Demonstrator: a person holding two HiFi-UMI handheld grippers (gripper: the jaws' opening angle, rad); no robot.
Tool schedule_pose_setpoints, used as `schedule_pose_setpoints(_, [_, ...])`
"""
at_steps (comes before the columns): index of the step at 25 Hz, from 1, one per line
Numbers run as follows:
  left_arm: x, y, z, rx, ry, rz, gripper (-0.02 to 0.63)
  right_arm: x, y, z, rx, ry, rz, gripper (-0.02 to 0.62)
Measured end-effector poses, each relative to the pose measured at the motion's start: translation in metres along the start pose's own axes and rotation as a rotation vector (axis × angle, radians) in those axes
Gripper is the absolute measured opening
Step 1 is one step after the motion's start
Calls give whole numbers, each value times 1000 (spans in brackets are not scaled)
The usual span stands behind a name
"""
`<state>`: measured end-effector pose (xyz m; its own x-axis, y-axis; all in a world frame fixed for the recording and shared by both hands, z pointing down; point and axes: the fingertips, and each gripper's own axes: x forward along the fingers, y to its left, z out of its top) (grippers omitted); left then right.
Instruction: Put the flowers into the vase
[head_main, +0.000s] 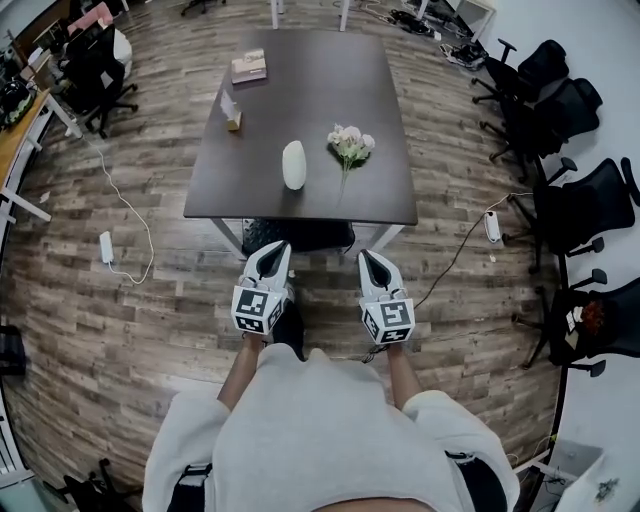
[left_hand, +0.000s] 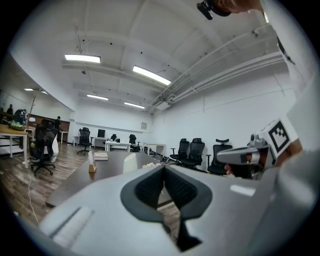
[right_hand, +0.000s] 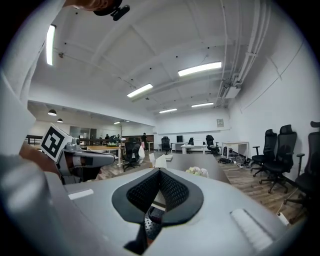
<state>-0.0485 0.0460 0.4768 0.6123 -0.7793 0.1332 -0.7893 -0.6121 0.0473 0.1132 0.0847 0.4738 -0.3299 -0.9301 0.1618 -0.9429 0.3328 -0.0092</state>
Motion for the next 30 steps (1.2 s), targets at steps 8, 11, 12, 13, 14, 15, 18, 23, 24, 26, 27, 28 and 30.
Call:
schedule_pose_setpoints(8, [72, 98, 31, -10, -8, -9, 11, 116, -13, 41, 13, -13, -19, -2])
schedule_pose_setpoints(11, [96, 130, 42, -10, -11, -17, 11, 154, -20, 56, 20, -25, -30, -3])
schedule_pose_setpoints(12, [104, 141, 46, -11, -13, -18, 11, 166, -23, 61, 17, -29, -37, -3])
schedule_pose_setpoints(13, [113, 152, 50, -10, -17, -19, 11, 179, -26, 66, 13, -31, -44, -2])
schedule_pose_setpoints(14, [121, 161, 54, -10, -20, -21, 11, 191, -29, 70, 9, -31, -49, -3])
schedule_pose_setpoints(15, [129, 170, 57, -9, -22, -24, 11, 202, -31, 73, 7, -30, -53, -2])
schedule_pose_setpoints(18, [147, 188, 63, -7, -23, -35, 11, 227, -38, 79, 3, -26, -68, -2])
schedule_pose_setpoints(23, [168, 210, 65, -16, -18, -50, 11, 252, -46, 87, 3, -29, -94, -3])
schedule_pose_setpoints(24, [170, 212, 64, -25, -17, -50, 11, 255, -47, 86, 7, -29, -96, -2])
schedule_pose_setpoints(26, [175, 214, 59, -37, -11, -45, 11, 258, -52, 85, 16, -27, -100, -2])
schedule_pose_setpoints(27, [176, 213, 57, -39, -7, -41, 11, 259, -55, 84, 21, -25, -102, -2])
schedule_pose_setpoints(28, [178, 212, 55, -41, 0, -38, 11, 259, -58, 83, 28, -24, -104, -2])
schedule_pose_setpoints(30, [182, 211, 50, -42, 18, -37, 11, 261, -65, 83, 44, -28, -102, -2])
